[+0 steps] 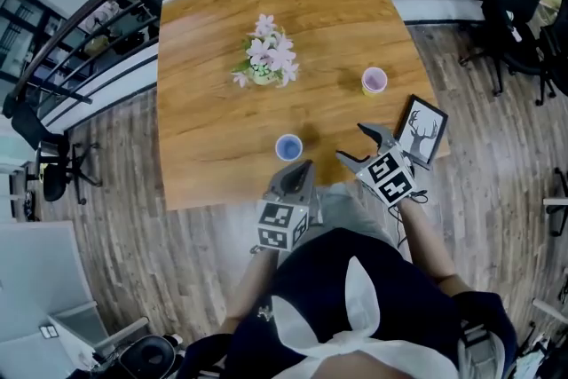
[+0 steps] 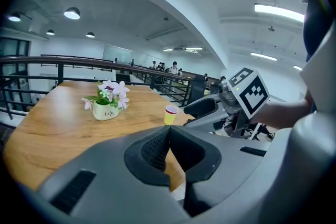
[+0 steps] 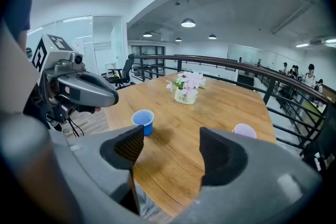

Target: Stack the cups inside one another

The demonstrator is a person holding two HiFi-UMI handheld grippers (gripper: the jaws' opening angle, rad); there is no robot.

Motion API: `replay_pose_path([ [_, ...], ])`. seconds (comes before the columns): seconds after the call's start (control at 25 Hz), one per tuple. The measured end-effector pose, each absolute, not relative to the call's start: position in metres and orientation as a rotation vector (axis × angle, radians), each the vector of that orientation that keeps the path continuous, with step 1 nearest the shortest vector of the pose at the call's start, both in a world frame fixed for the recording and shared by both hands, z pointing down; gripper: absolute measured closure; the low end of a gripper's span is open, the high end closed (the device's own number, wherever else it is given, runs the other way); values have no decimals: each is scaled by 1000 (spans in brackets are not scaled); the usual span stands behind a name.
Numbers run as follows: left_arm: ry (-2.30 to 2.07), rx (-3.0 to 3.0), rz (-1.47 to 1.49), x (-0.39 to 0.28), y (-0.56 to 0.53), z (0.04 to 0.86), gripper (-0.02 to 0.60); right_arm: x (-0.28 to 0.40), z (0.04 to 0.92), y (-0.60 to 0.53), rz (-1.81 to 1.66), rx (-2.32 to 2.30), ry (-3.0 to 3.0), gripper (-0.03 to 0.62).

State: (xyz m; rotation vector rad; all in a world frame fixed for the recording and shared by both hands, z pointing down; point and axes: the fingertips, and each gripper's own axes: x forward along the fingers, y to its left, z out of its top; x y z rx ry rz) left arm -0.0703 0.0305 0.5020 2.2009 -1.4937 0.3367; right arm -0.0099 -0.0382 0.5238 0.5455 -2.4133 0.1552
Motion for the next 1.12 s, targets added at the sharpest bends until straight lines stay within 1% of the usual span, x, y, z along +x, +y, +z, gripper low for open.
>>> replay_pose_path([
  [0.68, -1674, 1972, 320, -143, 69, 522, 565, -101, 543, 0, 125, 243, -2440, 264],
  [1.12, -1733, 1884, 315, -171, 72, 529, 565, -135, 557, 2, 135, 140, -2426, 264],
])
